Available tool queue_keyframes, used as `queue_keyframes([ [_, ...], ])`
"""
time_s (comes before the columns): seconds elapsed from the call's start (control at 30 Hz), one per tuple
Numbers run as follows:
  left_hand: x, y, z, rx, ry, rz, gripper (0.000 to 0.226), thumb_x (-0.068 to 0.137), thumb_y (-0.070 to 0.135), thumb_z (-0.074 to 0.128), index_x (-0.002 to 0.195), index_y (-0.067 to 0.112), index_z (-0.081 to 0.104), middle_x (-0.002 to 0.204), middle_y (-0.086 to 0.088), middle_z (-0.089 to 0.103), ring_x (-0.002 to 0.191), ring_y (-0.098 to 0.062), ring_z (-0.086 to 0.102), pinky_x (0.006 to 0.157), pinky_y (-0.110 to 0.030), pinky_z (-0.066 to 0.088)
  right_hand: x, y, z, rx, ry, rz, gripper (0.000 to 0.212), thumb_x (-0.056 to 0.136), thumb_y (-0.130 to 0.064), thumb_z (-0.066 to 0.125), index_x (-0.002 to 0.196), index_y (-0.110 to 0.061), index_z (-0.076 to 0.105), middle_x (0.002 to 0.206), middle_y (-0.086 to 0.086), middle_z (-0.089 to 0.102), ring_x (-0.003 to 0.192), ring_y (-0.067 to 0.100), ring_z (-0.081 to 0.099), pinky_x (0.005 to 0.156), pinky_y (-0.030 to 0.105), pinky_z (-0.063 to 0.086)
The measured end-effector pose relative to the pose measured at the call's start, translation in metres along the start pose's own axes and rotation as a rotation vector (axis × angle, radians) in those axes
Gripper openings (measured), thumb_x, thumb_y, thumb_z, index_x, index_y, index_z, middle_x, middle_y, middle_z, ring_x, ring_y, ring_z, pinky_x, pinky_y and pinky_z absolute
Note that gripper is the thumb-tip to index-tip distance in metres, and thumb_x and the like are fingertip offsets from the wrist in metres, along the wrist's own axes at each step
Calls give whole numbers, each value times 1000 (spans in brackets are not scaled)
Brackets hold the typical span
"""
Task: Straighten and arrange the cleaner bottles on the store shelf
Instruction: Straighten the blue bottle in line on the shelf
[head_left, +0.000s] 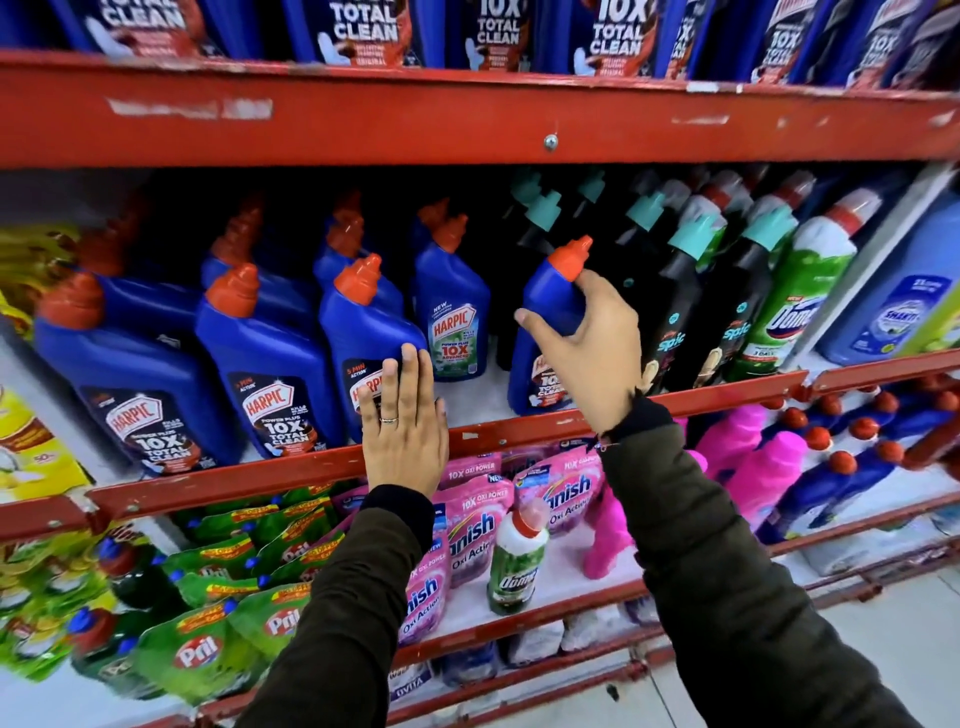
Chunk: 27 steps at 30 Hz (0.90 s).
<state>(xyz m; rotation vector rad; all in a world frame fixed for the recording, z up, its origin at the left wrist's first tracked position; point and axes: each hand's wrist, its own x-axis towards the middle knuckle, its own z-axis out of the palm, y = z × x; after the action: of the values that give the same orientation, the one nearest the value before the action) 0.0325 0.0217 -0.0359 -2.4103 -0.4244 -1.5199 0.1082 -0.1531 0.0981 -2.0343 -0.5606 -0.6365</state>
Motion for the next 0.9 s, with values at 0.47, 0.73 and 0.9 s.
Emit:
queue_keyframes([
  [0.47, -1, -1, 0, -43, 9, 4, 79, 102, 29, 38, 162, 7, -10, 168, -9, -20, 155, -23, -19, 125, -46, -10, -15, -40, 46, -187, 30, -104, 58, 78, -66, 76, 117, -24, 68, 107, -6, 74, 103, 20, 71, 72, 24, 39],
  [0.73, -2, -2, 1, -26, 2, 1, 78, 103, 29, 36, 162, 6, -10, 167, -9, -21, 155, -24, -19, 126, -46, -13, -17, -37, 43, -193, 22, -107, 58, 77, -67, 76, 115, -25, 68, 104, -7, 74, 98, 19, 72, 68, 25, 43],
  [0.9, -2, -2, 3, -10, 6, -1, 76, 103, 29, 36, 162, 6, -7, 168, -9, -20, 155, -23, -19, 126, -45, -14, -20, -36, 31, -27, -32, -77, 79, 84, -66, 73, 145, -21, 53, 140, -5, 62, 130, 17, 59, 100, 31, 50],
])
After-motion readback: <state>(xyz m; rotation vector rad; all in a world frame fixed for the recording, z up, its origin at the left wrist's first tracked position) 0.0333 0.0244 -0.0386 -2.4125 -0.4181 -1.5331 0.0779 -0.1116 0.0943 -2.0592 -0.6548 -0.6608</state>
